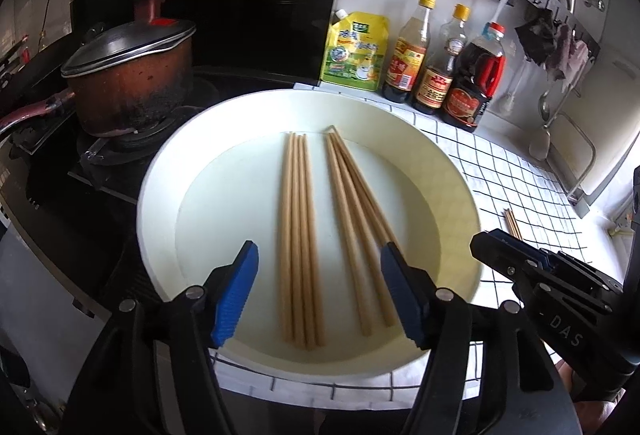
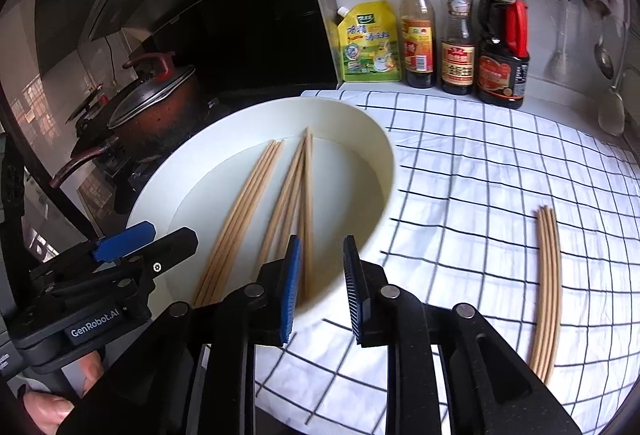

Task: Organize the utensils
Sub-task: 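Open the left tool to drop its chopstick into the basin while the right tool releases its own, then withdraw both tools from the basin back toward the chopsticks on the cloth, then position the left tool over a chopstick while the right tool lines up on another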

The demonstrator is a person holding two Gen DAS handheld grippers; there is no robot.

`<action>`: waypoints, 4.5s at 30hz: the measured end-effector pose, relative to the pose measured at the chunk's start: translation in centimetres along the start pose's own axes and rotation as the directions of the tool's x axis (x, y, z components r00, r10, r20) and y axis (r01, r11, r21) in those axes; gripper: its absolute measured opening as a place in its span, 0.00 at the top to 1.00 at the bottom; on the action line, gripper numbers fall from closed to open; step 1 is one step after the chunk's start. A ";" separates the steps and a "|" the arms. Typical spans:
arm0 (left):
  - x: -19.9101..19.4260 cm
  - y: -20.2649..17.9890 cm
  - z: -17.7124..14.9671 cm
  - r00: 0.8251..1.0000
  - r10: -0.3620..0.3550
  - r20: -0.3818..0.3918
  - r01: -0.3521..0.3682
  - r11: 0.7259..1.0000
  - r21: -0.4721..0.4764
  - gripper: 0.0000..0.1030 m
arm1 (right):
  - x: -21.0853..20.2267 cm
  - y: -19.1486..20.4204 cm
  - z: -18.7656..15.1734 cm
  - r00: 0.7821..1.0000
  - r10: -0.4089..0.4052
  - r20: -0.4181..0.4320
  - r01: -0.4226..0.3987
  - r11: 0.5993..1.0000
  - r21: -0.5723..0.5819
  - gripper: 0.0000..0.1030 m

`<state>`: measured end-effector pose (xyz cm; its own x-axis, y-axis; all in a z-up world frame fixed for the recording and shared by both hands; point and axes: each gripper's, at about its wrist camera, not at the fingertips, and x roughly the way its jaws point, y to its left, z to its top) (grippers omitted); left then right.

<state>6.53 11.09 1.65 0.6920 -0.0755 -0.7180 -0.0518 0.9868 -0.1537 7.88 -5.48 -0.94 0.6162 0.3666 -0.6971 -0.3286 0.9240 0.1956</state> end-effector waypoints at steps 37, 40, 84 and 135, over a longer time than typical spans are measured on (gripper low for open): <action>0.6 -13.7 -4.6 0.999 -0.048 0.023 0.044 0.983 0.177 0.06 | -6.1 -17.1 -5.9 0.969 -0.247 0.007 0.245 0.964 0.103 0.43; 0.3 -14.1 -4.3 0.998 -0.060 0.032 0.054 0.984 0.168 0.06 | -5.2 -17.6 -6.0 0.967 -0.255 -0.002 0.254 0.963 0.094 0.43; 5.0 -21.0 -6.5 0.992 -0.095 -0.077 0.109 0.974 0.198 0.06 | -3.1 -22.5 -8.2 0.936 -0.331 -0.118 0.344 0.932 0.117 0.43; 11.4 -24.5 -6.6 0.984 -0.006 -0.175 0.053 0.962 0.268 0.39 | -3.1 -22.5 -8.7 0.932 -0.351 -0.085 0.355 0.935 0.026 0.72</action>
<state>10.93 -14.93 -7.27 0.5553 -0.1053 -0.8249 0.1802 0.9836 -0.0042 7.12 -28.35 -9.16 0.6288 0.0078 -0.7776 -0.0697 0.9965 -0.0464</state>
